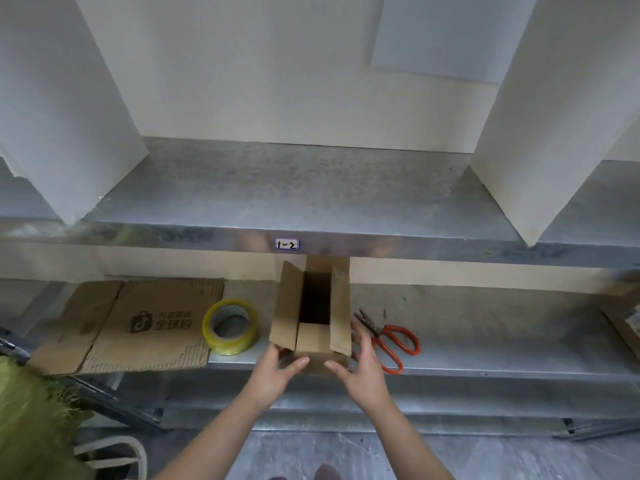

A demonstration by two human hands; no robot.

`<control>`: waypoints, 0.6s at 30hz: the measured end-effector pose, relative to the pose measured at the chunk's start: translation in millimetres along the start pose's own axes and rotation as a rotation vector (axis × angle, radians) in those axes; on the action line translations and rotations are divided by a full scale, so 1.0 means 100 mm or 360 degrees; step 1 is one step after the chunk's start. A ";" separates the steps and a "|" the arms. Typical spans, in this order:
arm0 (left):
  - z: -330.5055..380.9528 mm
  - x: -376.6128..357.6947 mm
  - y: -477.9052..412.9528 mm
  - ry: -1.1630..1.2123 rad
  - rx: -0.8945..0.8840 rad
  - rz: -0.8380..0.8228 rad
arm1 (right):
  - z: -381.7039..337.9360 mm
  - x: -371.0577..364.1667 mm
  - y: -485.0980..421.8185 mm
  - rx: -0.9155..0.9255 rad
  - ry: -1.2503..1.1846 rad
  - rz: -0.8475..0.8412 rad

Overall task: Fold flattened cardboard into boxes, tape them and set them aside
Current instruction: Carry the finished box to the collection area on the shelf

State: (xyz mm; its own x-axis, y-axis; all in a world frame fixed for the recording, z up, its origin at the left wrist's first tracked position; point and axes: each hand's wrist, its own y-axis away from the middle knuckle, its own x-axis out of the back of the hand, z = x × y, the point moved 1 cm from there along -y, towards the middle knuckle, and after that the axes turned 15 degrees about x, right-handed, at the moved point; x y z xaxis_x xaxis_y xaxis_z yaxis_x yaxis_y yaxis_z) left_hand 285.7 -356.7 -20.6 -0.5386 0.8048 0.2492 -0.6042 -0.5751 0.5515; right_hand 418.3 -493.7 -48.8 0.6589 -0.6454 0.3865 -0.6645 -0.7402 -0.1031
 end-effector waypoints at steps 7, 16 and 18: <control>0.14 -0.02 -0.16 -0.0183 0.0054 -0.0029 | 0.05 0.06 -0.20 -0.0031 0.0007 -0.0059; 0.13 -0.14 -0.18 -0.0129 0.0146 0.0120 | 0.13 0.14 -0.31 0.0023 0.0076 -0.0236; 0.09 -0.17 -0.18 -0.0167 0.0145 0.0182 | 0.16 0.16 -0.30 0.0019 0.0048 -0.0232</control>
State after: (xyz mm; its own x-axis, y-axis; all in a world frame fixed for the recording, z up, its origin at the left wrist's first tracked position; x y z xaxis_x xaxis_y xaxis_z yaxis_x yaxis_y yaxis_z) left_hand 311.4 -358.8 -27.3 -0.5338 0.7484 0.3936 -0.4842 -0.6521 0.5834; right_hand 454.5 -484.8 -54.2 0.7373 -0.5250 0.4253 -0.5581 -0.8280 -0.0545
